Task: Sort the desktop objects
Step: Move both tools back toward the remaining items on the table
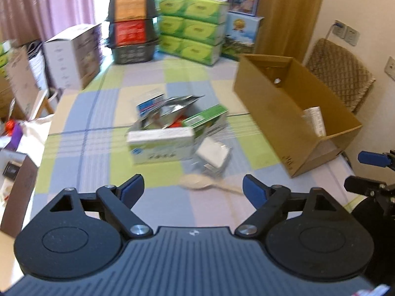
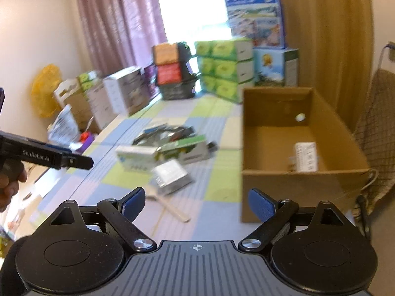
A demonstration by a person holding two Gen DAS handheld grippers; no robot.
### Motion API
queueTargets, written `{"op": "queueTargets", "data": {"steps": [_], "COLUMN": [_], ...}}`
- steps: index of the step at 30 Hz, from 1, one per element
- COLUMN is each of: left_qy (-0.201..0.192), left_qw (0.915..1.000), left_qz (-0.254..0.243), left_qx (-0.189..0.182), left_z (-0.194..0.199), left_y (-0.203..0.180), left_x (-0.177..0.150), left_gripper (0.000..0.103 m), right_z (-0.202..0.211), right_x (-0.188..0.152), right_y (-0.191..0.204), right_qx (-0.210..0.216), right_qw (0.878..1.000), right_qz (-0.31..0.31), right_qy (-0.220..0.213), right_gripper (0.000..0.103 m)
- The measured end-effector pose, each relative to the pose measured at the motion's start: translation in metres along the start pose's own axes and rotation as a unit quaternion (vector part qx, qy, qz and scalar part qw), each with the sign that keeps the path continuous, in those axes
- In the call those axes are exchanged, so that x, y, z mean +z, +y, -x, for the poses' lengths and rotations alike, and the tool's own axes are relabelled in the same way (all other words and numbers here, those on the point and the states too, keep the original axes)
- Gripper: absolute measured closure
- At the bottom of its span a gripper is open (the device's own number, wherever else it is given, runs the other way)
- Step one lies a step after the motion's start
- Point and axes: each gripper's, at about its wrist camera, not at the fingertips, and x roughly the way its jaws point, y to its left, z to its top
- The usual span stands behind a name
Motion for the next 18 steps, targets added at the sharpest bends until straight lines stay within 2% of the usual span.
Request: {"op": "queueTargets", "data": {"steps": [5,12,15,18], "left_qy": [0.007,0.024,0.029,0.033], "left_qw": [0.9998,0.9995,0.9995,0.9978], "left_qz": [0.014,0.008,-0.013,-0.057], "left_qx": [0.016,0.020,0.008,-0.006], "left_z": [-0.003,-0.018,-0.027,-0.037], "left_y": [0.023,0.042,0.048,0.050], "left_x": [-0.018,-0.030,-0.030,-0.027], "left_gripper": [0.010,0.009,0.009,0.009], "right_z": [-0.019,-0.043,-0.057,-0.074], "right_x": [-0.010,-0.023,-0.026,-0.024], "right_y": [0.020,0.029,0.034,0.041], "right_qx": [0.018,0.031,0.038,0.051], "right_qw": [0.999,0.998,0.995,0.990], "right_qz": [0.027,0.044,0.067,0.110], "right_qy": [0.019,0.044,0.057,0.068], "right_gripper": [0.012,0.012,0.012,0.013]}}
